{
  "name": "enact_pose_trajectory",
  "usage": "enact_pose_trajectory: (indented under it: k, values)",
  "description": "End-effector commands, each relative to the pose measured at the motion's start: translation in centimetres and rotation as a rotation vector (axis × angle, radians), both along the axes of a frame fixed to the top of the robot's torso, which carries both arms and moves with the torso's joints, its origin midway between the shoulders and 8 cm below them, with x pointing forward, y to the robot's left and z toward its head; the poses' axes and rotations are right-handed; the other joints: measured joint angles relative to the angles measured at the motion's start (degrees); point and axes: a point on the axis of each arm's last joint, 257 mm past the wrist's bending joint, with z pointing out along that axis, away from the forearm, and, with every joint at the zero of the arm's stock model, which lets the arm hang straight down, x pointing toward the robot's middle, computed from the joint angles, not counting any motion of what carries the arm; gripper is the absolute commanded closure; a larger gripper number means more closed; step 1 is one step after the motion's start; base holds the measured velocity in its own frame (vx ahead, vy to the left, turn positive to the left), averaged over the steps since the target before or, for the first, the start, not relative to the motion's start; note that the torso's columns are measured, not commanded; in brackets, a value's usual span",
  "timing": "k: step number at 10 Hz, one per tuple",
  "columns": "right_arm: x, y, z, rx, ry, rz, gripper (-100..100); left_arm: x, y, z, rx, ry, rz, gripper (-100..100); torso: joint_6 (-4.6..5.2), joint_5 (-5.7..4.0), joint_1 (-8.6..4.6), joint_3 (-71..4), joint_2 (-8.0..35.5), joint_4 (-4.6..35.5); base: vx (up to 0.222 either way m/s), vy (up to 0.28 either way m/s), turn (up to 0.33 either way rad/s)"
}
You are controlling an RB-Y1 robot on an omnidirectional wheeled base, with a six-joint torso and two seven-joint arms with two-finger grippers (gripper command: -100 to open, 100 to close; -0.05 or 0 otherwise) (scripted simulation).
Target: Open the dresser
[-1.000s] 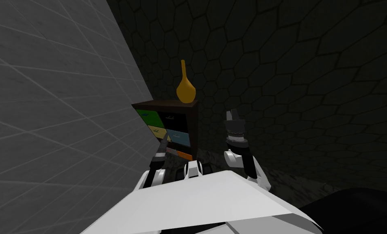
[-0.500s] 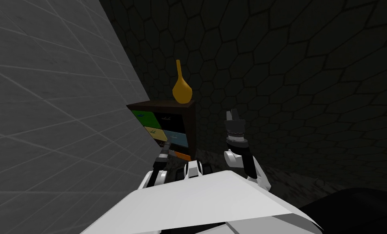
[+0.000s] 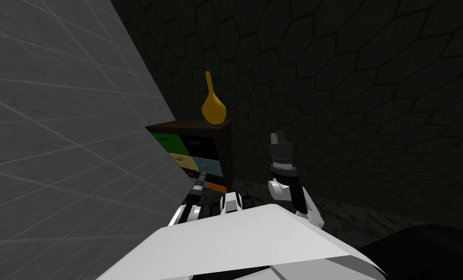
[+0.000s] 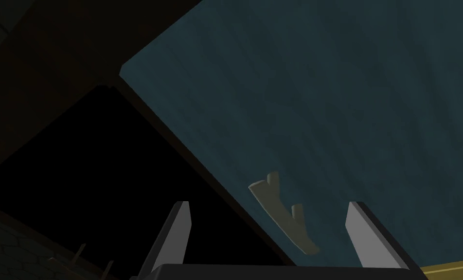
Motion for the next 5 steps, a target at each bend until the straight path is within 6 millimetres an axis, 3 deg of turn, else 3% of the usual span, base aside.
enact_pose_trajectory:
  k: [1,4,5]
  values:
    - [0.00,0.00,0.00,0.000,0.000,0.000,0,0.11,-0.13,-0.98,0.008,0.019,-0.003,-100,0.01,0.00,-0.03,0.0,0.0,0.0,0.001,-0.016,-0.009]
    - [0.00,0.00,0.00,0.000,0.000,0.000,0,0.54,-0.02,-0.33,0.010,0.020,0.000,-100,0.00,-0.01,-0.04,-0.1,-0.2,-0.1,0.064,-0.016,-0.021]
    - [0.00,0.00,0.00,0.000,0.000,0.000,0,0.19,-0.13,-1.02,0.009,0.021,-0.003,100,0.01,0.00,0.00,0.0,0.0,0.0,-0.059,0.002,0.059]
